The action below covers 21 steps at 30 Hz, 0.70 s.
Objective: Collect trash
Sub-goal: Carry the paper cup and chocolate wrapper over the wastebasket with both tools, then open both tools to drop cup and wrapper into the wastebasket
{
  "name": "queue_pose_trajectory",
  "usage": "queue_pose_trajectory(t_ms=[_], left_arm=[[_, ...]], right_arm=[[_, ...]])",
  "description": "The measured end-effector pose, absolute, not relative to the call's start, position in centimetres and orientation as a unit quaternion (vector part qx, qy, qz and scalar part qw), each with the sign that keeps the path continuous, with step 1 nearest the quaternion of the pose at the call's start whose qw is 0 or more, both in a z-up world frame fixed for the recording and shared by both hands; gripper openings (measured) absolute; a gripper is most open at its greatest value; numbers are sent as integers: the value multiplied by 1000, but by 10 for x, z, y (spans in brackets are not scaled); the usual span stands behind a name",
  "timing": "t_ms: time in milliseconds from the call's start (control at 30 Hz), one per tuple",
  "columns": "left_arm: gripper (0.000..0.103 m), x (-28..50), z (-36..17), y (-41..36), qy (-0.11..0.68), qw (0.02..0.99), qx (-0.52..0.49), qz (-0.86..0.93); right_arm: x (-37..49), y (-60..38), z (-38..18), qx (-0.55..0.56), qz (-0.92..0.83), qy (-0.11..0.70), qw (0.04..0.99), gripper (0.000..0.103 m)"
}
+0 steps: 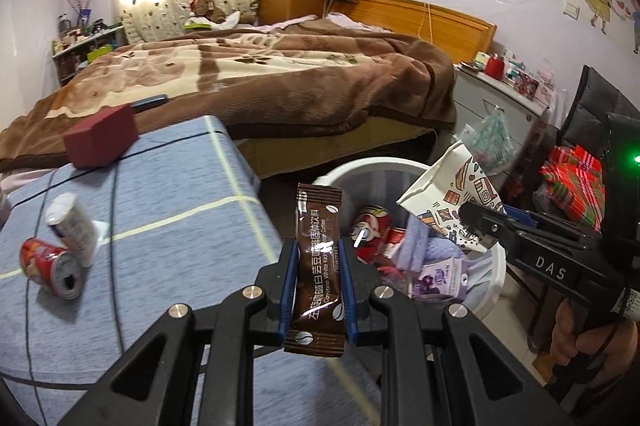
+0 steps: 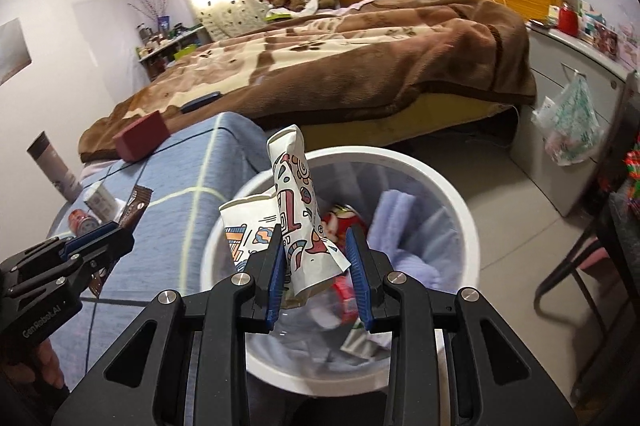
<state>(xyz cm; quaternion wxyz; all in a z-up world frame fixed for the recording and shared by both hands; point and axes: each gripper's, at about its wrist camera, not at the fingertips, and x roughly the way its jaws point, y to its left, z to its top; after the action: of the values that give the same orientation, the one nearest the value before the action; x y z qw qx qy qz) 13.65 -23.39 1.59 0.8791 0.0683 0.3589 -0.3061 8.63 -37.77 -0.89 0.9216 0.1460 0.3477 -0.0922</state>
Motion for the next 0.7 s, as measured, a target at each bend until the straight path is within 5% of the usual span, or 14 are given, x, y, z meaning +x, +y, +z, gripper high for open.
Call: queue_pose_trajectory(t_ms=[700], left_arm=[[24, 142, -19, -293, 400, 851, 102, -324]], right_arm=[[91, -413, -41, 124, -147, 398, 897, 32]])
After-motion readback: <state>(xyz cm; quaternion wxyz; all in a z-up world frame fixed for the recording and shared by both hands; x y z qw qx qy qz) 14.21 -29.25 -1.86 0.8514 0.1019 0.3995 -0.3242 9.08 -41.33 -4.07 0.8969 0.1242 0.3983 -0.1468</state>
